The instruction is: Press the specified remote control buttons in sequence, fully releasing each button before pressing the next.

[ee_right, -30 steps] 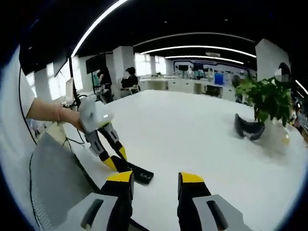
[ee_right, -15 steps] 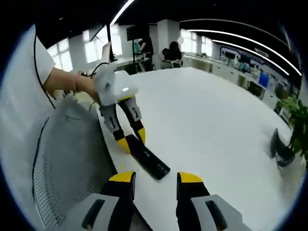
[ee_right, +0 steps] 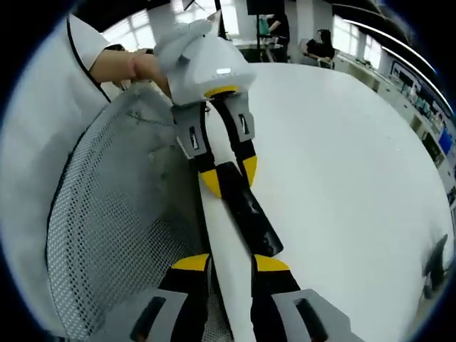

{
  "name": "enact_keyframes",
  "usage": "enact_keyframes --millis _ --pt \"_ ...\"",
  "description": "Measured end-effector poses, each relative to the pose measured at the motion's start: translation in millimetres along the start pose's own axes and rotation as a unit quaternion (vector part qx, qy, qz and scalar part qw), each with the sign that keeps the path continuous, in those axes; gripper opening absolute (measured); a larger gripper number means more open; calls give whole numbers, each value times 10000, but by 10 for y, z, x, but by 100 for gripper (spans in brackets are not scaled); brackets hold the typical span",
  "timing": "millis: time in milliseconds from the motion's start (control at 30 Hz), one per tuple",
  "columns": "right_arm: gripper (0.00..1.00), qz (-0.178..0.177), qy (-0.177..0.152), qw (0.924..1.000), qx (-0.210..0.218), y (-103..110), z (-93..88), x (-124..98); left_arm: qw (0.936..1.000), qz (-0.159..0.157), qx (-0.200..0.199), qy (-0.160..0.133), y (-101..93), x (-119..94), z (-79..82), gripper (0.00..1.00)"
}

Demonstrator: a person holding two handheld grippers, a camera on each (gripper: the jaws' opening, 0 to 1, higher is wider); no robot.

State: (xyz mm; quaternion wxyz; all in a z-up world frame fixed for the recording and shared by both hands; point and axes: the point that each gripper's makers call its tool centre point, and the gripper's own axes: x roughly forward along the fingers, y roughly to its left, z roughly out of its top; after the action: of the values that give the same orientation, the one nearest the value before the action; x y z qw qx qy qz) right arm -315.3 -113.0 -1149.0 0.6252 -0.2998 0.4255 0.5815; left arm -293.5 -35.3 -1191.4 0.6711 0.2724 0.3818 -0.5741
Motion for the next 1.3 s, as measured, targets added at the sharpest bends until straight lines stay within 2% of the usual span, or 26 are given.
enact_keyframes --millis 67,200,333,467,567,767,833,967,1133,1233,1267,1300 --pt "12 -17 65 10000 -39 -18 -7 29 10000 -3 -14 -12 -22 -1 -4 25" --pt "9 -7 89 9999 -53 -54 6 45 10000 -4 -26 -38 -73 0 -8 25" --pt "1 -15 112 9999 -76 -91 12 53 10000 -6 14 -58 -127 -1 -18 25" --pt "0 -158 125 9997 -146 -132 7 78 10000 20 66 -70 -164 -1 -26 25" --pt "0 -237 2 9997 13 -155 11 97 9994 72 336 -42 -170 7 -33 25" --pt "0 -371 -411 9981 255 -205 47 123 9985 35 494 -213 -167 -4 -45 25" --pt "0 -374 -376 9982 269 -223 -1 163 9979 -24 592 -253 -173 -3 -37 25" --pt "0 -407 -107 9991 13 -232 -120 209 9969 -123 751 -185 -175 2 -32 25" --pt "0 -358 -178 9989 -263 -161 -110 256 9953 -246 932 -43 -181 12 -27 25" --pt "0 -244 -8 9988 -436 -105 -151 308 9947 -296 988 2 -180 13 -26 25" --pt "0 -358 -35 9970 -692 -147 -118 298 9945 -314 1003 6 -180 12 -27 25" --pt "0 -345 -28 9979 -545 -123 -130 306 9945 -323 999 10 -181 11 -29 25"
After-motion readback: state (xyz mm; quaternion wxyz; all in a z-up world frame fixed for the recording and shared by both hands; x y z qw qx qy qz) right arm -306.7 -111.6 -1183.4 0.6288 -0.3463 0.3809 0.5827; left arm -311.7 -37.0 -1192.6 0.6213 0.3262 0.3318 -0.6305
